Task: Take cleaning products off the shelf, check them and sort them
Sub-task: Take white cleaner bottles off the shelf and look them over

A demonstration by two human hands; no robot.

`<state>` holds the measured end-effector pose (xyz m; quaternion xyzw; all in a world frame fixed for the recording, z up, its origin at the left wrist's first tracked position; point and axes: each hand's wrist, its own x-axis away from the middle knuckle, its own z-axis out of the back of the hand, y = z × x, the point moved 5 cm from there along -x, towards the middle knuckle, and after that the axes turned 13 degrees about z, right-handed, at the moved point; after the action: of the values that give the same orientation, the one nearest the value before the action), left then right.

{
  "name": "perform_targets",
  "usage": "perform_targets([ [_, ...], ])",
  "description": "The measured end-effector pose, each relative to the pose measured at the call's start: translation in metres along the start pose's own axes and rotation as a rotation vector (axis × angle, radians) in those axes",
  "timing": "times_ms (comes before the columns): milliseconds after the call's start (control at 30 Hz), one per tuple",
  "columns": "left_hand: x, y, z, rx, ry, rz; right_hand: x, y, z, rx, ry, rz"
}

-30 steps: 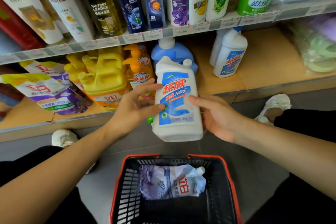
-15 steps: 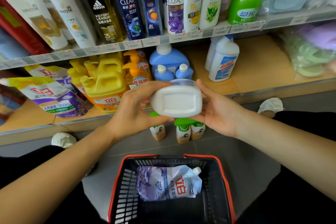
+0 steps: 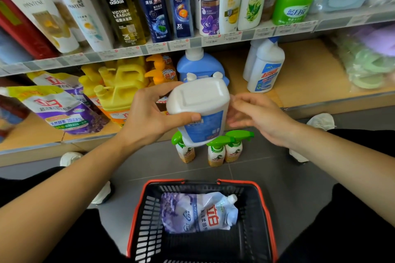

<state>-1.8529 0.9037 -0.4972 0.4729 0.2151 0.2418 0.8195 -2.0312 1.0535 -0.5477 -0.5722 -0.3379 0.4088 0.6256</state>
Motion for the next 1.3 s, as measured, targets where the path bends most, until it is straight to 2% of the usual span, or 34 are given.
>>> perform_targets([
  [133, -0.001, 0.0, 0.002, 0.071, 0.0, 0.006, -0.004, -0.011, 0.002, -0.015, -0.022, 0.262],
  [267, -0.003, 0.002, -0.001, 0.193, -0.047, 0.011, -0.009, -0.017, -0.007, 0.09, -0.109, 0.403],
  [333, -0.002, 0.004, -0.008, 0.231, -0.1, 0.007, -0.01, -0.02, -0.015, 0.065, -0.153, 0.459],
  [467, -0.002, 0.003, -0.017, 0.167, -0.134, 0.012, -0.01, -0.019, -0.013, 0.021, -0.113, 0.438],
  [700, 0.007, 0.018, -0.037, -0.29, -0.193, -0.33, -0.007, -0.007, -0.021, 0.089, -0.09, 0.404],
  [867, 0.011, 0.016, -0.037, -0.298, -0.168, -0.444, -0.007, -0.008, -0.023, 0.052, -0.1, 0.392],
  [1167, 0.011, 0.006, -0.018, -0.207, 0.071, -0.381, -0.007, -0.007, -0.022, -0.029, -0.11, 0.346],
  [1233, 0.008, 0.001, -0.015, -0.133, 0.098, -0.285, -0.007, -0.008, -0.022, -0.034, -0.113, 0.351],
  [1300, 0.002, -0.006, -0.015, 0.009, 0.079, -0.088, -0.006, -0.009, -0.024, -0.029, -0.123, 0.355],
])
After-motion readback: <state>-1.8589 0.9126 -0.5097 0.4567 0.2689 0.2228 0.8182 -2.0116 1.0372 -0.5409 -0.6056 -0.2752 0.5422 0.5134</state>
